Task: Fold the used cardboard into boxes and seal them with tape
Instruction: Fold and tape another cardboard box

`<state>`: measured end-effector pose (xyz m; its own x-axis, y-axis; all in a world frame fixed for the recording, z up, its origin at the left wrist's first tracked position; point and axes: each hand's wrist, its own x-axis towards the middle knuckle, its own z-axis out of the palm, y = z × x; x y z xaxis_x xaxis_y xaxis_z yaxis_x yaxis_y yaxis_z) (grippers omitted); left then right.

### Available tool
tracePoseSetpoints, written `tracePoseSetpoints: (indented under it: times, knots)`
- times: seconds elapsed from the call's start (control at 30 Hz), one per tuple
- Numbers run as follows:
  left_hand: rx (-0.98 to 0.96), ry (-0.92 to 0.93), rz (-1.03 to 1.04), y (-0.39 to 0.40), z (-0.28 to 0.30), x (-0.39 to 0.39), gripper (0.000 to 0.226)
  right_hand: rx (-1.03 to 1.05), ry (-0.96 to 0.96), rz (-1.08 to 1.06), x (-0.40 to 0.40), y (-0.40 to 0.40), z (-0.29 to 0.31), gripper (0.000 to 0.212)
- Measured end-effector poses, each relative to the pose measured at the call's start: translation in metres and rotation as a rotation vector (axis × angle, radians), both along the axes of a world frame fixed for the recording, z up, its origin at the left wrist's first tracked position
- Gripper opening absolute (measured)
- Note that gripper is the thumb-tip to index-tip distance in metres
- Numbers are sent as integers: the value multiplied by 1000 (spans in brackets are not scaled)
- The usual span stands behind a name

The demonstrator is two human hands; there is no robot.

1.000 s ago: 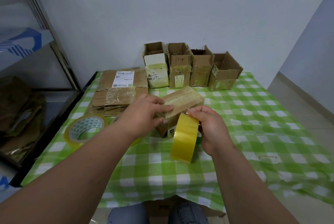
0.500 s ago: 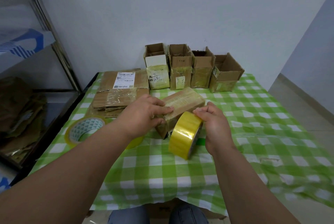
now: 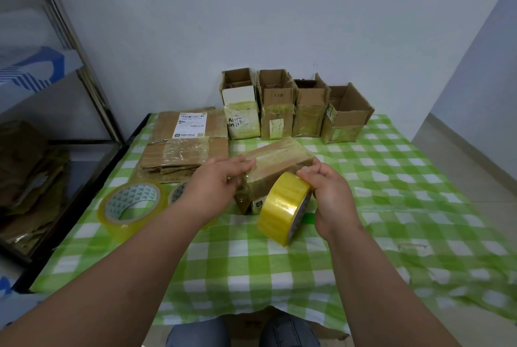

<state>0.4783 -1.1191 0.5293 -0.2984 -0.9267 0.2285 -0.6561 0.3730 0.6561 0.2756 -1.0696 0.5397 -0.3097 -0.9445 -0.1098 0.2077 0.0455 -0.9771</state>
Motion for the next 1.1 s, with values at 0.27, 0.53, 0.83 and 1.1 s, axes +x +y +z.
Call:
tracePoseSetpoints:
  times: [0.27, 0.53, 0.83, 1.1]
  knots:
    - [-87, 179, 158, 36, 27, -18, 33, -55, 216, -60, 11, 19, 0, 21]
    - [253, 258, -134, 69, 42, -44, 62, -147, 328, 23, 21, 42, 4, 20]
    - [127, 156, 24, 73, 39, -41, 37, -230, 322, -31, 43, 63, 16, 18]
    - [-144, 142, 25, 90, 24, -43, 48, -110, 118, -5, 37, 67, 20, 15]
